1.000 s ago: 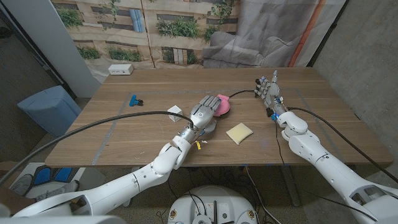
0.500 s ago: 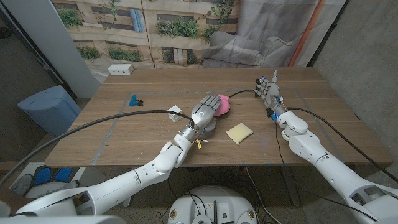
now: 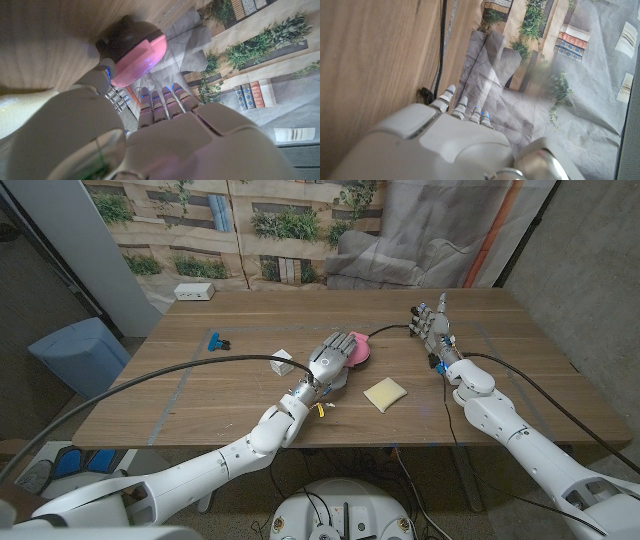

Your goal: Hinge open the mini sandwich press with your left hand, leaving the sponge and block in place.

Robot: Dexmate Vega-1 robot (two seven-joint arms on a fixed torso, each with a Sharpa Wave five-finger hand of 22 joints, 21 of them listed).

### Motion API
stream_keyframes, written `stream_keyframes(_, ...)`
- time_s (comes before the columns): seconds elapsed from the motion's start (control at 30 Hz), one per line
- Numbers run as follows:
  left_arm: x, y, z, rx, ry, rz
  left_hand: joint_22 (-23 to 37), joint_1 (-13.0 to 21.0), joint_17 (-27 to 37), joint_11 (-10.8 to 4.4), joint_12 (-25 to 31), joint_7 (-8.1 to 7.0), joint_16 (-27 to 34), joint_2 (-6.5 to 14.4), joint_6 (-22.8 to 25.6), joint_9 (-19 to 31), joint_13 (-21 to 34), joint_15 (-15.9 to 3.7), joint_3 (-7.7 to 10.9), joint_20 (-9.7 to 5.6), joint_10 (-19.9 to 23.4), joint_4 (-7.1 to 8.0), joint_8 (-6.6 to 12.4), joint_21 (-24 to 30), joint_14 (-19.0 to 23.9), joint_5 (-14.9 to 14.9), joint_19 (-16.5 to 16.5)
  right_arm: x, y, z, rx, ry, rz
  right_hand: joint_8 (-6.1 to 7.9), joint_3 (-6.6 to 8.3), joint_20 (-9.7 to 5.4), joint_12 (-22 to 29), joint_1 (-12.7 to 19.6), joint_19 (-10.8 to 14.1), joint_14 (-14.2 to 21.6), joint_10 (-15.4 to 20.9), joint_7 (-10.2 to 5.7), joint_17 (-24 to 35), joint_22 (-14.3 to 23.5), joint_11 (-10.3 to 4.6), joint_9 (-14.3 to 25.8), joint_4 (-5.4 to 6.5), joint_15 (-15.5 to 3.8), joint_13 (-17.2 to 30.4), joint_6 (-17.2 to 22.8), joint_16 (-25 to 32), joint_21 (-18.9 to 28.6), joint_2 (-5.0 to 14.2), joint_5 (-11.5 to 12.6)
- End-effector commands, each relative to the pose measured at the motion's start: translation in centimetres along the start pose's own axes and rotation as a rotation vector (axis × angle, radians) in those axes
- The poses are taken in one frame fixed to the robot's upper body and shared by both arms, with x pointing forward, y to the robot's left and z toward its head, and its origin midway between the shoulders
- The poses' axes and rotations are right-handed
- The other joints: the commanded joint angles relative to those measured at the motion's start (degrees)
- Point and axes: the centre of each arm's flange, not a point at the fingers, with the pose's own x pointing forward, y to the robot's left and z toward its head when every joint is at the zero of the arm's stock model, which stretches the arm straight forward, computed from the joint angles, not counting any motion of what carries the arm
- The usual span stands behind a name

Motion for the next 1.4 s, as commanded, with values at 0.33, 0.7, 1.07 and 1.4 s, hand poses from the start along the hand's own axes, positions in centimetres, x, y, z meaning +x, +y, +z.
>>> stream_keyframes(0.33, 0.3, 0.0, -0.5, -0.007, 0.002, -0.021, 0.0, 1.8, 0.0, -0.18, 0.3, -0.39, -0.1, 0.9, 1.6, 0.2, 0.2, -0.99, 0.25, -1.69, 0.8, -0.22, -0.12, 0.0, 0.8, 0.1, 0.6, 0.0, 0.0, 0.0, 0.000, 0.000, 0.000, 0.24, -0.24, 0.48, 0.3, 0.2, -0.1, -0.5, -0.4, 0.05, 0.2, 0.2, 0.28, 0.3, -0.06, -1.18, 0.3, -0.3, 0.1, 0.2, 5.16, 0.4)
stream_keyframes(0.7, 0.7, 0.3, -0.9, -0.007, -0.002, -0.015, 0.0, 2.3, 0.0, -0.38, 0.3, -0.58, -0.1, 1.0, 2.5, 0.2, 0.2, -0.94, -0.06, -1.70, 1.1, -0.21, -0.09, 0.1, 1.0, 0.1, 1.0, 0.0, 0.0, 0.0, 0.000, 0.000, 0.000, 0.25, -0.25, 0.49, 0.3, 0.2, -0.1, -0.5, -0.4, 0.10, 0.2, 0.2, 0.32, 0.3, -0.06, -1.10, 0.3, -0.3, 0.2, 0.2, 5.15, 0.4)
stream_keyframes(1.07, 0.8, 1.0, -1.1, -0.012, -0.005, -0.001, 0.0, 2.7, 0.0, -0.40, 0.2, -0.78, -0.2, 1.0, 3.0, 0.2, 0.2, -0.92, -0.41, -1.70, 1.3, -0.18, -0.19, 0.0, 1.1, 0.0, 1.1, 0.0, 0.0, 0.0, 0.000, 0.000, 0.000, 0.24, -0.25, 0.52, 0.3, 0.2, -0.1, -0.5, -0.4, 0.07, 0.2, 0.2, 0.23, 0.3, -0.06, -1.11, 0.3, -0.3, 0.2, 0.2, 5.14, 0.4)
stream_keyframes(1.4, 0.8, 1.6, -1.6, -0.008, -0.013, 0.021, 0.0, 3.0, 0.0, -0.48, 0.1, -0.89, -0.3, 1.1, 3.4, 0.2, 0.2, -0.82, -0.75, -1.65, 1.4, -0.12, -0.28, 0.0, 1.1, 0.0, 1.1, 0.0, 0.0, 0.0, 0.000, 0.000, 0.000, 0.24, -0.25, 0.49, 0.3, 0.2, -0.1, -0.5, -0.4, 0.03, 0.2, 0.2, 0.23, 0.3, -0.06, -1.11, 0.3, -0.3, 0.2, 0.2, 5.15, 0.4)
